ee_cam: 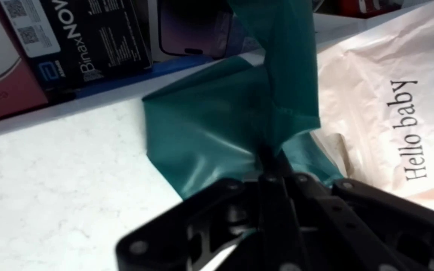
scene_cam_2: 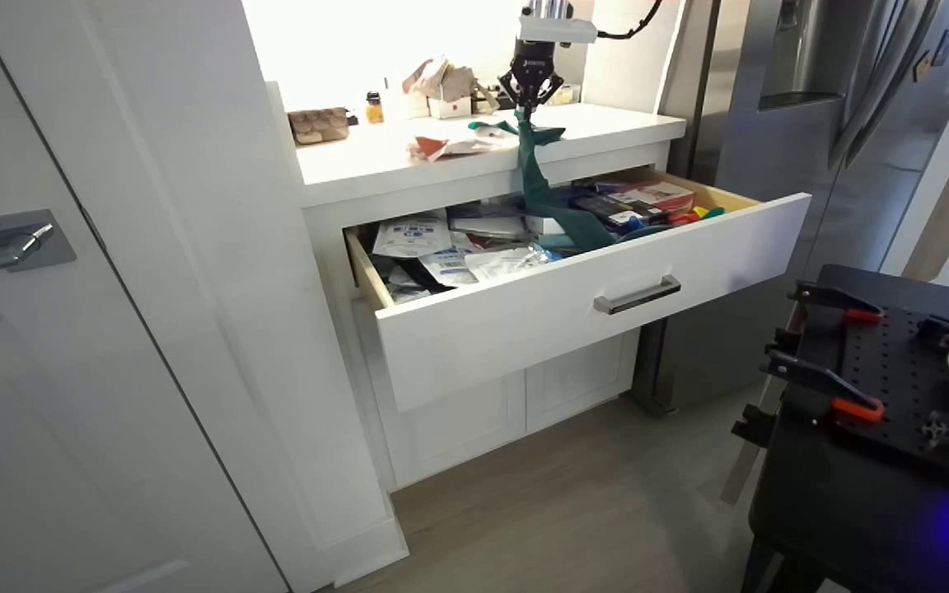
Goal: Open the top most drawer of the cabinet and put the fabric in the drawer.
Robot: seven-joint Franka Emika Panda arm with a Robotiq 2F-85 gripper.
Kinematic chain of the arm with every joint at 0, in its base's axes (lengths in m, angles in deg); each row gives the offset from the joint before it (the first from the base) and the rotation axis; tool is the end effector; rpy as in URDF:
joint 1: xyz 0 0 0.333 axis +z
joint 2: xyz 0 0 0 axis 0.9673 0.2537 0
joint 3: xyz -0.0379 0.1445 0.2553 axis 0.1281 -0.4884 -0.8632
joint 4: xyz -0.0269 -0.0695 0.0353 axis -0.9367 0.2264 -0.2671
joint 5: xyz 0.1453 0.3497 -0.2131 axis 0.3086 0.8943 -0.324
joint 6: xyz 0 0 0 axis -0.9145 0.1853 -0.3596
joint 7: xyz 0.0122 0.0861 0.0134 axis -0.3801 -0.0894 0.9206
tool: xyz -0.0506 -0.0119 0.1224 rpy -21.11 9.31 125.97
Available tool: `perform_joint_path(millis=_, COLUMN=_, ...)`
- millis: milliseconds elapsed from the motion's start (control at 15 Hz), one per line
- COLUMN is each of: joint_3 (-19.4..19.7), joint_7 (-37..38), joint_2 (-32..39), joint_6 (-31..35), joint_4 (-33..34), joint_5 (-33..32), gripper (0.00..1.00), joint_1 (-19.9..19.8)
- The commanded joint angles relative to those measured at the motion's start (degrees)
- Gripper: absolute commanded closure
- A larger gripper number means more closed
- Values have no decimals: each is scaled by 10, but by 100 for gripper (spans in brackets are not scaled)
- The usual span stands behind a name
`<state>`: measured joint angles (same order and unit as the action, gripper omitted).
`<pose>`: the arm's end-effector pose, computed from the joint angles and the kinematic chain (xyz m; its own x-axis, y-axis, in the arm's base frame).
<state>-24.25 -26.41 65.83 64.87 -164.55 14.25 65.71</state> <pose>0.7360 -0.2038 0.2916 0.7473 -0.6533 0.1216 -0.6452 -0.7571 -0.1024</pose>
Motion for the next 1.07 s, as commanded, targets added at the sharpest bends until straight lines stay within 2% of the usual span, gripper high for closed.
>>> perform_joint_path(millis=0, joint_3=-34, joint_7=-97, joint_2=-35, joint_6=-72, joint_4=21, joint_5=30, gripper=100, joint_1=-19)
perform_joint_path(millis=267, joint_3=-51, joint_7=-181, joint_2=-101, joint_6=-176, joint_4=10, joint_5=20, gripper=100, joint_1=-8)
perform_joint_path(millis=600, joint_3=-57, joint_7=-225, joint_2=-201, joint_6=-301, joint_4=-27, joint_5=15, gripper=100, joint_1=11)
perform_joint_path(millis=1000, joint_3=-48, joint_7=-251, joint_2=-308, joint_6=-378, joint_4=-81, joint_5=-2, gripper=100, joint_1=27)
